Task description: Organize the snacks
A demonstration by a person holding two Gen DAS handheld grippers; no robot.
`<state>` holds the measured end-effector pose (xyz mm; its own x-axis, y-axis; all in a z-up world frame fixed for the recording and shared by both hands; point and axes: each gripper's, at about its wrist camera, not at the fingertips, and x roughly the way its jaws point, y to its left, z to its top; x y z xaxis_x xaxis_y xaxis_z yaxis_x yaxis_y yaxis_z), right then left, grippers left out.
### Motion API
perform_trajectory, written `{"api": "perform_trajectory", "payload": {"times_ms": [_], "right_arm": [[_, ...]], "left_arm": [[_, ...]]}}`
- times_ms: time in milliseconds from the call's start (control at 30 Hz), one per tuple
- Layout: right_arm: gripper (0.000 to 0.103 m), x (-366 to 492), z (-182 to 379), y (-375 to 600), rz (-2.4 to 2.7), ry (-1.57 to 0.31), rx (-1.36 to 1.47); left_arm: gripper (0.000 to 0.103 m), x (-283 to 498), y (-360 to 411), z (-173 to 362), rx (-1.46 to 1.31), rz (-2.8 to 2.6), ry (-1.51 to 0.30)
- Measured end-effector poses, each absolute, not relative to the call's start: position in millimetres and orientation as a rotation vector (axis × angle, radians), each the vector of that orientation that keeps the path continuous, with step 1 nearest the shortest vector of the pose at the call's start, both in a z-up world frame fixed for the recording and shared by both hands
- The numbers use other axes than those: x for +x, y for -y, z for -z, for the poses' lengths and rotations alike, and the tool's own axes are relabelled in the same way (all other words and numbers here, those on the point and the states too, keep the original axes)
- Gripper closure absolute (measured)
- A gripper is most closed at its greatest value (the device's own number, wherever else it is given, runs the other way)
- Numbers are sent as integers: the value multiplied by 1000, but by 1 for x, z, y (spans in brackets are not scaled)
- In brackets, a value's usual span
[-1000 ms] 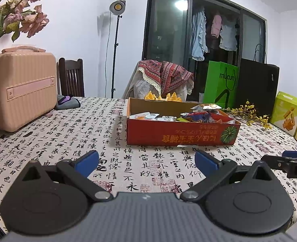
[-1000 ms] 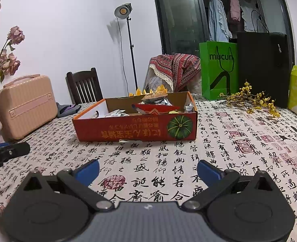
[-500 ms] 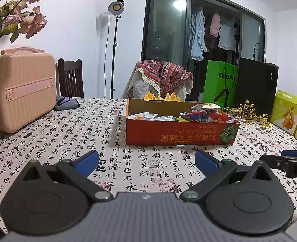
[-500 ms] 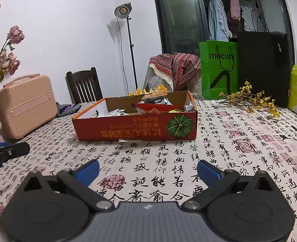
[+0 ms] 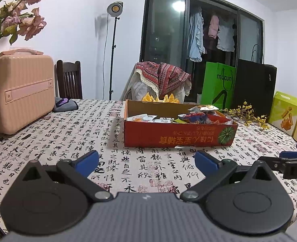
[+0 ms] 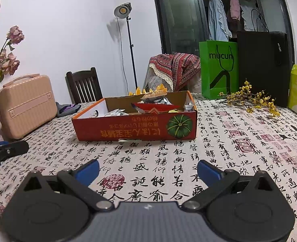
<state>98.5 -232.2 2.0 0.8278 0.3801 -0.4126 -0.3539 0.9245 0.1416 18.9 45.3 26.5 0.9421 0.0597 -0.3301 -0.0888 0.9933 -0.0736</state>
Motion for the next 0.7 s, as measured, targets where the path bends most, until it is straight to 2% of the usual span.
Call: {"api": "perform_trajectory", "payload": {"times_ms": [700], "right_arm": [[0, 98, 1, 232, -389, -455, 60]], "left_arm": [[0, 16, -46, -25, -99, -36, -326]]}}
